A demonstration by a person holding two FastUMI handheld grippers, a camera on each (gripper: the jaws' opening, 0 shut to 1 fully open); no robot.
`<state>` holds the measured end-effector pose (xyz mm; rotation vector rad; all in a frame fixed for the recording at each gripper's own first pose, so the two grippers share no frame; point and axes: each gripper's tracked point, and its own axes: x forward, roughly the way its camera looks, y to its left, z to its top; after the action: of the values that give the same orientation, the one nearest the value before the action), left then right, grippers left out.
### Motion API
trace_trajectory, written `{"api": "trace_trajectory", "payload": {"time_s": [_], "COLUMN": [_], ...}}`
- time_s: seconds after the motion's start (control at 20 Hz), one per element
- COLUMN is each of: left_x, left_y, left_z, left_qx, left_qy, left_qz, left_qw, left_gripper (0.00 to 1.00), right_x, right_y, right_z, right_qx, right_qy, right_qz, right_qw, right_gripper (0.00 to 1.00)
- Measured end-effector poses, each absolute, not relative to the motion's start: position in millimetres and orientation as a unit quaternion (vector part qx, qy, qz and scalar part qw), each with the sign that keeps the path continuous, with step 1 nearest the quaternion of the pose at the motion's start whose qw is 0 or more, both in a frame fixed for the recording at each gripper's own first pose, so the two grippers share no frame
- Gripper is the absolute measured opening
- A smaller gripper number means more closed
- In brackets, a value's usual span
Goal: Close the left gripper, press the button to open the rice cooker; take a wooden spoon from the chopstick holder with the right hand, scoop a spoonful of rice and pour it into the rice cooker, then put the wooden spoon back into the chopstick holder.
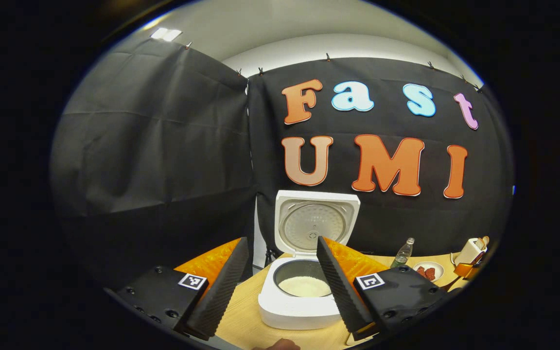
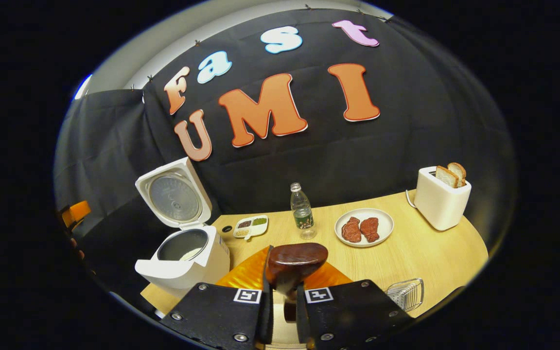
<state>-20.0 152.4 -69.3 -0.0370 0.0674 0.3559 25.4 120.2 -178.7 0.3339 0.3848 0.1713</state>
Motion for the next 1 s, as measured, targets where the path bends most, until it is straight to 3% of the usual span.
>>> {"api": "trace_trajectory", "payload": {"time_s": [0.8,1.0], "left_x": [-33.1,-35.7], "left_y": [163.3,163.4], "left_z": [-83.5,-85.9], "left_qx": [-0.005,0.004], "left_qy": [0.056,0.063], "left_qz": [0.202,0.201], "left_qw": [0.978,0.978], "left_gripper": [0.94,0.94], "right_x": [7.2,-0.7], "right_y": [172.4,189.3], "right_z": [-288.9,-295.3], "right_qx": [-0.077,-0.109], "right_qy": [0.234,0.208], "right_qz": [0.129,0.140], "right_qw": [0.960,0.962], "right_gripper": [0.17,0.16]}}
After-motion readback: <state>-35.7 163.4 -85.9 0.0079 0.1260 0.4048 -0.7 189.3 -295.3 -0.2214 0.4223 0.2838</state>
